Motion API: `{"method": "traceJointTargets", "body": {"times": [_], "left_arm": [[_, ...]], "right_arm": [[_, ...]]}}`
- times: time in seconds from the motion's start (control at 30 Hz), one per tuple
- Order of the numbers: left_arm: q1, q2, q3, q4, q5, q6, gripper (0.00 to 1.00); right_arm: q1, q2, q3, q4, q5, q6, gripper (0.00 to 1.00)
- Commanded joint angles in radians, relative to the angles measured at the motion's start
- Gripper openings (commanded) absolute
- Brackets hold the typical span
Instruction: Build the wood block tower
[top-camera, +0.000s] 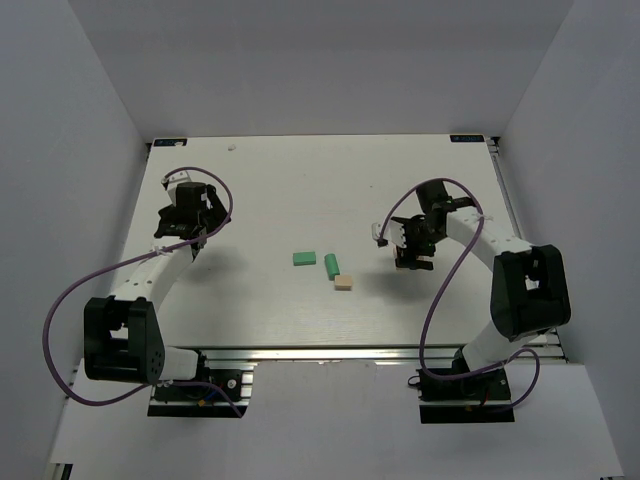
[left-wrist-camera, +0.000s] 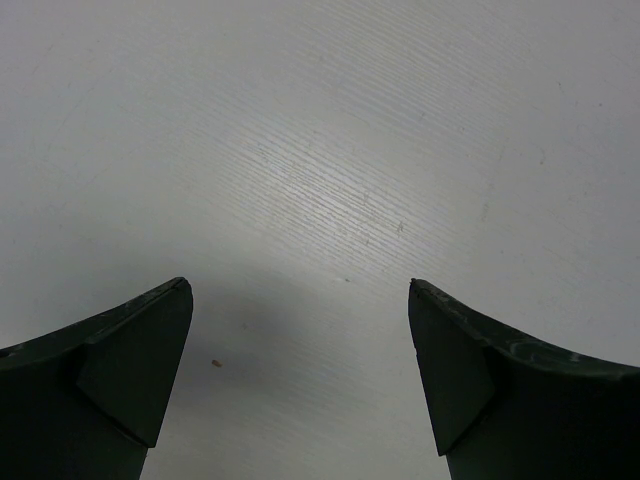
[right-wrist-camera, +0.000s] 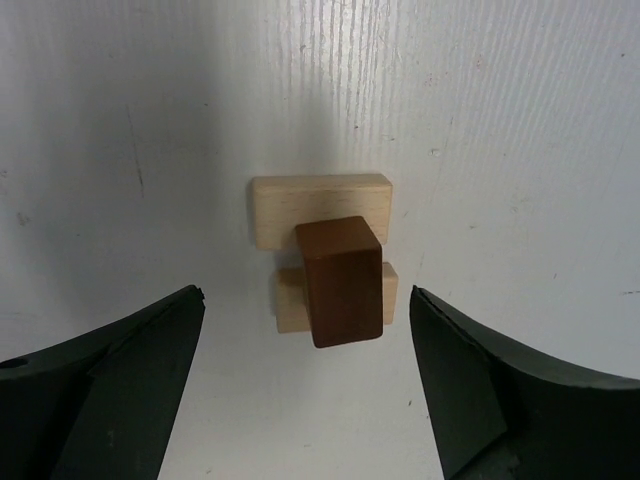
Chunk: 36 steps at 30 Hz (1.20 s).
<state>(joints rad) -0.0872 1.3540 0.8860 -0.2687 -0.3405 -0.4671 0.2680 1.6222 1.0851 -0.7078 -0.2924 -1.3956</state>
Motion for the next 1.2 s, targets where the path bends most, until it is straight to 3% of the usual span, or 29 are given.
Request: {"method": "traceJointTargets", "body": {"times": [0.0, 0.33, 0.53, 0.7, 0.8, 0.83, 0.87, 0.93, 0.97, 1.0, 1.1, 1.17], "left_arm": [[0.003, -0.032, 0.018, 0.011, 0.001, 0.007, 0.98], [0.003, -0.101, -0.024, 0.009, 0.02, 0.001, 0.98], [0.003, -0.145, -0.073, 0.022, 0.014, -0.005, 0.98], [0.003, -0.164, -0.062, -0.032, -0.089, -0.028, 0.98], [0.001, -0.182, -0.074, -0.05, -0.103, -0.025, 0.98], [0.003, -0.187, -0.075, -0.055, -0.107, -0.025, 0.98], [0.003, -0.19, -0.081, -0.058, -0.114, -0.033, 0.98], [0.003, -0.194, -0.084, -0.06, -0.121, -0.041, 0.98], [0.003, -0.194, -0.082, -0.058, -0.112, -0.039, 0.98], [0.003, -0.194, -0.082, -0.055, -0.095, -0.039, 0.98], [0.003, -0.196, -0.087, -0.053, -0.077, -0.044, 0.98], [0.001, -0.2, -0.096, -0.044, -0.065, -0.048, 0.98]], "right_arm": [[-0.007, -0.067, 0.05, -0.11, -0.04, -0.097, 0.89], [0.008, -0.139, 0.128, -0.124, -0.145, -0.074, 0.89], [0.189, -0.062, 0.2, 0.027, -0.059, 0.131, 0.89], [0.356, 0.103, 0.422, 0.01, -0.007, 0.242, 0.89], [0.407, 0.214, 0.598, 0.025, 0.088, 0.524, 0.89], [0.413, 0.241, 0.652, 0.022, 0.088, 0.526, 0.89], [0.415, 0.289, 0.708, 0.012, 0.116, 0.694, 0.89], [0.416, 0.312, 0.789, 0.025, 0.145, 0.884, 0.89], [0.422, 0.303, 0.777, 0.059, 0.172, 1.084, 0.89], [0.428, 0.289, 0.75, 0.095, 0.206, 1.175, 0.89], [0.456, 0.187, 0.52, 0.304, 0.307, 1.434, 0.89], [0.484, 0.122, 0.345, 0.451, 0.394, 1.503, 0.9]]}}
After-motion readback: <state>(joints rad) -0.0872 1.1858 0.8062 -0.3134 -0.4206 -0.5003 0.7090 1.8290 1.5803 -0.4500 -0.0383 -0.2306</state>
